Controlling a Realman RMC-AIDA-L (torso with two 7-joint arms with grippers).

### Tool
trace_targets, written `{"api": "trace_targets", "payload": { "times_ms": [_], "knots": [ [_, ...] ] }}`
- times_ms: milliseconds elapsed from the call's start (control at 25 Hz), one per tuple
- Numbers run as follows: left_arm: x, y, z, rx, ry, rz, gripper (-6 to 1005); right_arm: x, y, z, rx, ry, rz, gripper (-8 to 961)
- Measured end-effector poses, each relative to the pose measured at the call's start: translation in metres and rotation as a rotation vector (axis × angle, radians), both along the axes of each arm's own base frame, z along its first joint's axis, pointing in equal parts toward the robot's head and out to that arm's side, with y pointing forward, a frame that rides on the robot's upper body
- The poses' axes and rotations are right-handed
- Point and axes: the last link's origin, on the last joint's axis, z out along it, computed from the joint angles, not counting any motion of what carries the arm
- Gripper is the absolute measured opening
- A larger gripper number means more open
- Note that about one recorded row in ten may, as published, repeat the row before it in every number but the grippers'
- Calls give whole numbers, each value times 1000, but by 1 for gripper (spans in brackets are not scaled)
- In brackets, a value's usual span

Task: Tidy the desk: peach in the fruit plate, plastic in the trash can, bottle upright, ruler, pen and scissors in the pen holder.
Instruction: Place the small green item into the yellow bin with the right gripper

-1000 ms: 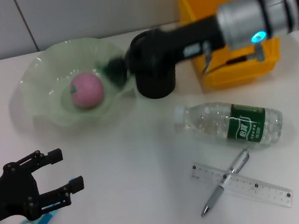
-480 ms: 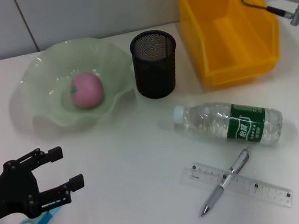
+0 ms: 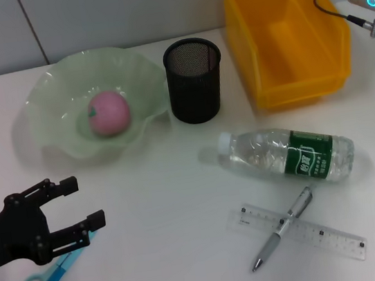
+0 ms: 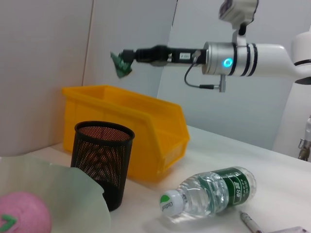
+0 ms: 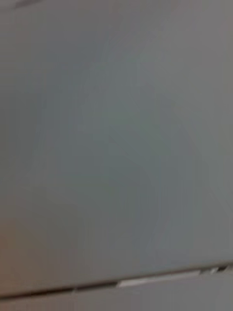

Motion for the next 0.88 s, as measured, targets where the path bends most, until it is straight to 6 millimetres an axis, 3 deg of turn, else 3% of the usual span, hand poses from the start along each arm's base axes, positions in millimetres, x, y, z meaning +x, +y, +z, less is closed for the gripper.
{"api": "trace_targets", "payload": {
  "times_ms": [280,880],
  "knots": [
    [2,3,-1,0,-1,1,847,6,9,-14,-24,-113,-75,52],
    [2,3,-3,0,1,3,846,7,8,-14,-25,-111,-79,87]
  ]
}}
